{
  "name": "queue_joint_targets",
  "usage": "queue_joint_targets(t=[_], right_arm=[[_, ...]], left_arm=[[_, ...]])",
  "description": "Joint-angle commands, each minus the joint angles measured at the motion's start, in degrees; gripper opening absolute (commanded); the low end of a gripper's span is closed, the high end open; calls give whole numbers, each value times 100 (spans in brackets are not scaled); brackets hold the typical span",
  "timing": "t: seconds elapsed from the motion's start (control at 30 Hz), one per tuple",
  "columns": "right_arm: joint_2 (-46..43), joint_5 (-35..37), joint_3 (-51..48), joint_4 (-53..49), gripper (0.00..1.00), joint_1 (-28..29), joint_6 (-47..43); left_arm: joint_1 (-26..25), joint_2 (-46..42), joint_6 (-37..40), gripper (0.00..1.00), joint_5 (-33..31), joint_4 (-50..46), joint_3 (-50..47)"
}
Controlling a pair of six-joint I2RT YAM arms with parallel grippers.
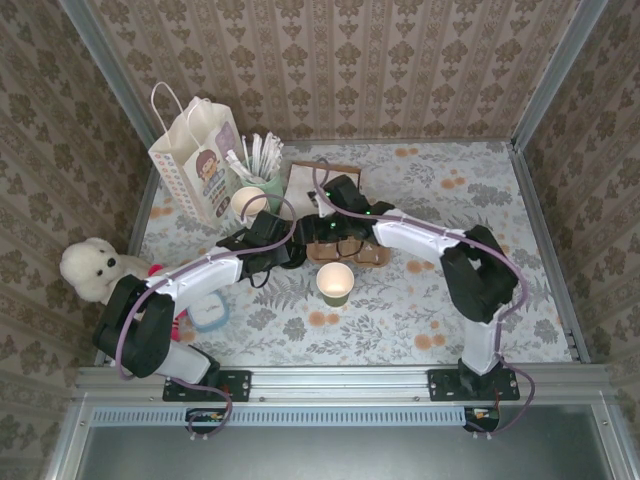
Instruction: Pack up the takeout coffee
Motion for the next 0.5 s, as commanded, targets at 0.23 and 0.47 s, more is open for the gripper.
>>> queue_joint_targets(t=[0.23, 0.47], right_arm=[[614, -110, 423, -125, 38, 160, 426], [719, 73, 385, -146, 40, 166, 305]], left_arm=[[11, -161, 91, 5, 50, 55, -29], [11, -177, 97, 4, 81, 123, -64]])
